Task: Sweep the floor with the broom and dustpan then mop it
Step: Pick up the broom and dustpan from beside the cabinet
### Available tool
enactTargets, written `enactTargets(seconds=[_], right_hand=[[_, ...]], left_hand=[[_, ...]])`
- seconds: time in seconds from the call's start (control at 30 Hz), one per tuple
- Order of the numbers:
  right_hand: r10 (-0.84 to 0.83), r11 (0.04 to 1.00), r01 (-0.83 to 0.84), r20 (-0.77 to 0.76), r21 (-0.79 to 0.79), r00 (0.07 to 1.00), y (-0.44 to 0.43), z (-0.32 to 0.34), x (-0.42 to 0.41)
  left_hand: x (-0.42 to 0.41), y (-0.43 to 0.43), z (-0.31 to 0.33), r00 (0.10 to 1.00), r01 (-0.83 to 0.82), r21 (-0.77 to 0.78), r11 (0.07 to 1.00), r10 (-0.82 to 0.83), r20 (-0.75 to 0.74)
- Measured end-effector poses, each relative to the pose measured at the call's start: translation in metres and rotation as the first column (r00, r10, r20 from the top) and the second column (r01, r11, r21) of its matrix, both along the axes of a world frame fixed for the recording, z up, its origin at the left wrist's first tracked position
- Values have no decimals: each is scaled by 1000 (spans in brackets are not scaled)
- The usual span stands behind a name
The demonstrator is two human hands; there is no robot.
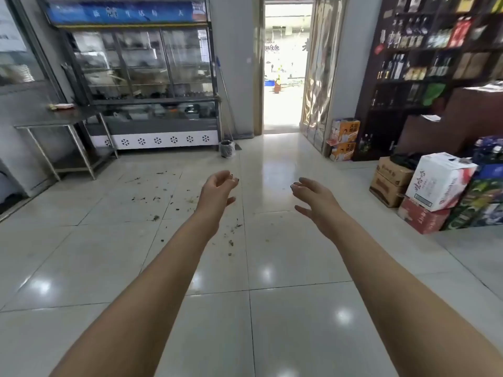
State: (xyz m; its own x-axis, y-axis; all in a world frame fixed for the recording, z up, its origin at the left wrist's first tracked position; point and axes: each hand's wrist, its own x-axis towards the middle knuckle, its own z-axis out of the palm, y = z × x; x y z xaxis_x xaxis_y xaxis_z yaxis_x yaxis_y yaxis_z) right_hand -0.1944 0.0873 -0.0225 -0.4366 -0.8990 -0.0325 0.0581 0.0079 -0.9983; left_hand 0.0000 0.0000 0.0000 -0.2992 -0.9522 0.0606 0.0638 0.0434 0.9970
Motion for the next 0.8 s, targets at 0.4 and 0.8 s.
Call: enactTargets(seconds=[0.4,0.8], right_hand=[[-54,999,54,2,0,999,-58,7,-189],[-122,993,122,-9,5,992,-148,3,-310]], left_hand=[[-209,-66,-5,999,50,14,999,-50,12],[-353,-164,-13,986,166,33,986,-165,-20]])
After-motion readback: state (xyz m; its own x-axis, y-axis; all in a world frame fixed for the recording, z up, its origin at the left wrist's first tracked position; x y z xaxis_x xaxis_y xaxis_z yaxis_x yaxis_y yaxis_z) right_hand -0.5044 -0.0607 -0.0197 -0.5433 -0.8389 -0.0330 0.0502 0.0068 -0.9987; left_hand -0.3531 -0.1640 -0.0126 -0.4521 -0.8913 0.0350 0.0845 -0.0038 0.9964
